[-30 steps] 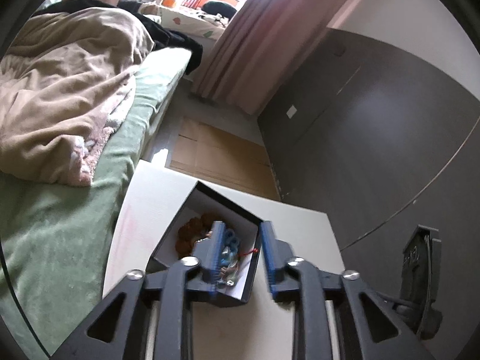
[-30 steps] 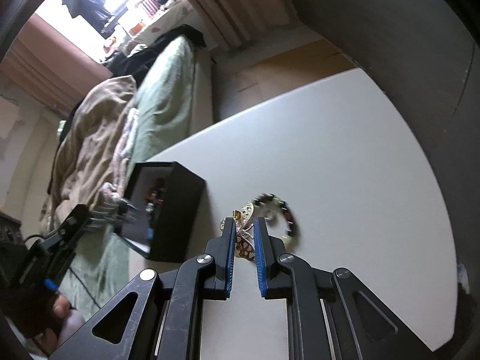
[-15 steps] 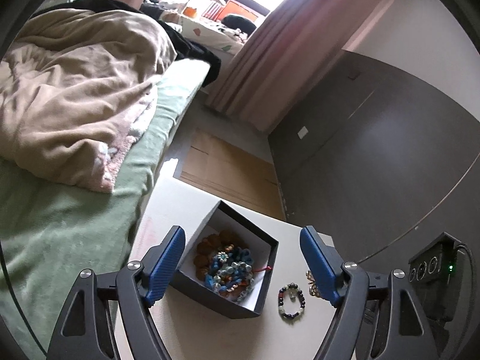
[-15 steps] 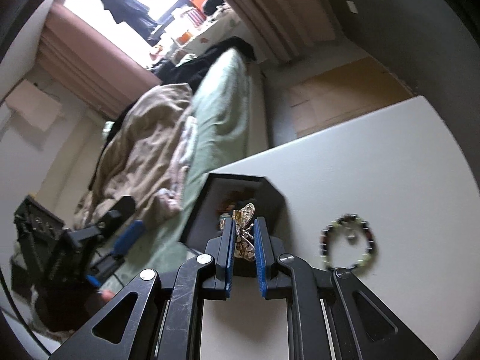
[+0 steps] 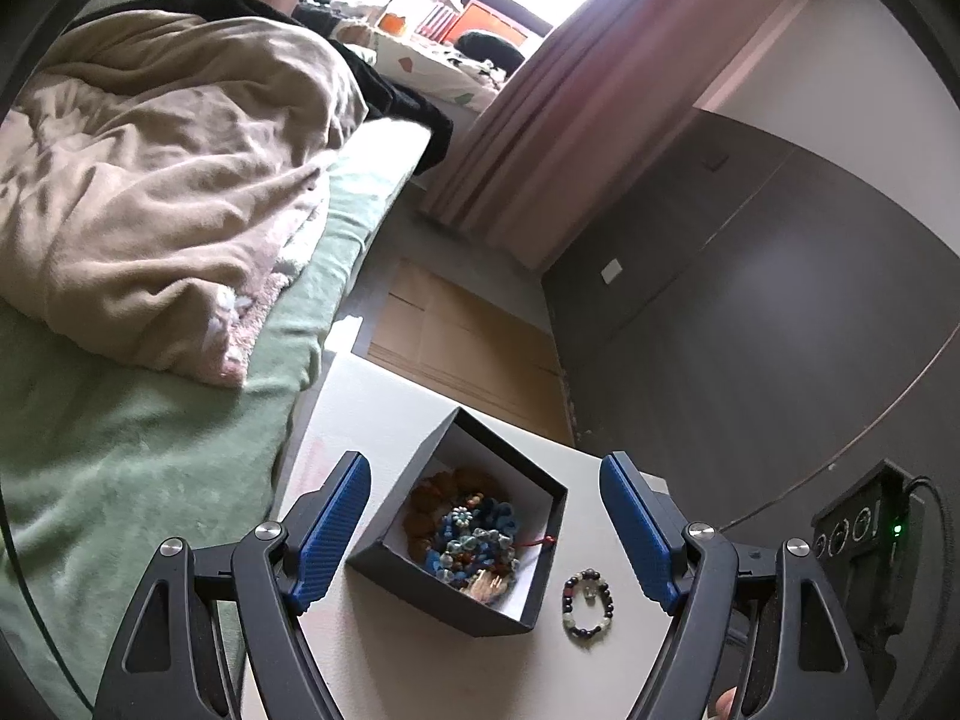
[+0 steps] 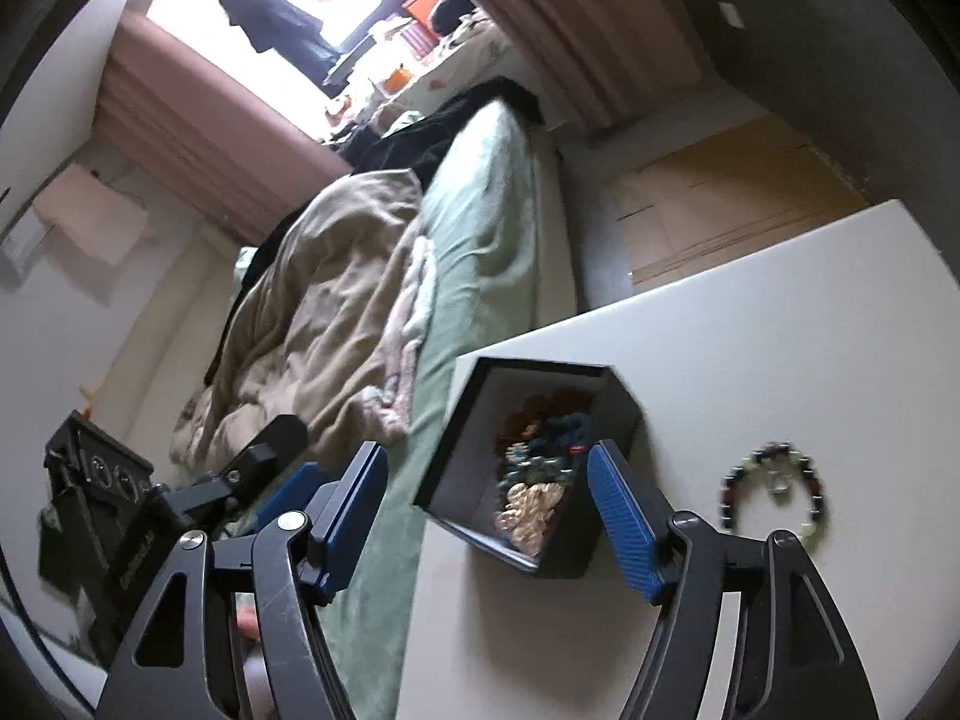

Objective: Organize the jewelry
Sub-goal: 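Lower the gold butterfly charm into the box and open the right tool, then close the left tool on the black-and-green beaded bracelet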

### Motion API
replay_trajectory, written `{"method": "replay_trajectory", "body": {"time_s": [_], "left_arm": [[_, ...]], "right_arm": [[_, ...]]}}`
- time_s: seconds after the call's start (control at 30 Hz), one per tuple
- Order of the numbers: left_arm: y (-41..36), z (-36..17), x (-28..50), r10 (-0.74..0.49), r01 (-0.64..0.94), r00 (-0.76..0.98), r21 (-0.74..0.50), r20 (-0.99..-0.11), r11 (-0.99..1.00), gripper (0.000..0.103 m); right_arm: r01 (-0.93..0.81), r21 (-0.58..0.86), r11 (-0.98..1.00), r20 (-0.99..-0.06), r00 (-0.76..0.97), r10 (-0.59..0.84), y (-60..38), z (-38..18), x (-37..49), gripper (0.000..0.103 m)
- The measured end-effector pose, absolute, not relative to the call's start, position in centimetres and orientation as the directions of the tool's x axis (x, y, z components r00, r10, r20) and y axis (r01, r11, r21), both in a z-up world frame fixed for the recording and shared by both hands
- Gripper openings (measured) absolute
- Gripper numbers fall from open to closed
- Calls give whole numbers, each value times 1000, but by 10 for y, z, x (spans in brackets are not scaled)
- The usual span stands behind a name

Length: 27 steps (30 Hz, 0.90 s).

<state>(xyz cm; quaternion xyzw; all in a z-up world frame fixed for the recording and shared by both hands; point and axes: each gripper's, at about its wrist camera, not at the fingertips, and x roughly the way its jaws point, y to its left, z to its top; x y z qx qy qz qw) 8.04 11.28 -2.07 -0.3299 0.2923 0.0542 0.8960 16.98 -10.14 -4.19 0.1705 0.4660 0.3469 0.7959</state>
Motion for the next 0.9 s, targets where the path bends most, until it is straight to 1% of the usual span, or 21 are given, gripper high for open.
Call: {"method": "replay_trajectory", "body": {"time_s": [0.37, 0.6, 0.8, 0.9], "left_arm": [[84, -20, 85, -147, -226, 818, -544, -557, 808, 79], [47, -21, 92, -183, -159, 800, -497, -571, 853, 79], [13, -30, 102, -227, -99, 766, -459, -601, 883, 79], [0, -34, 106, -234, -79, 755, -439, -613, 895, 76]], "right_arm": [[-272, 529, 804, -703, 389, 595, -162, -40, 174, 70], [-238, 496, 835, -747, 375, 550, -180, -45, 174, 70], [-181, 435, 882, -803, 365, 471, -200, -55, 177, 70], [-167, 426, 889, -815, 356, 458, -210, -59, 179, 70]]}}
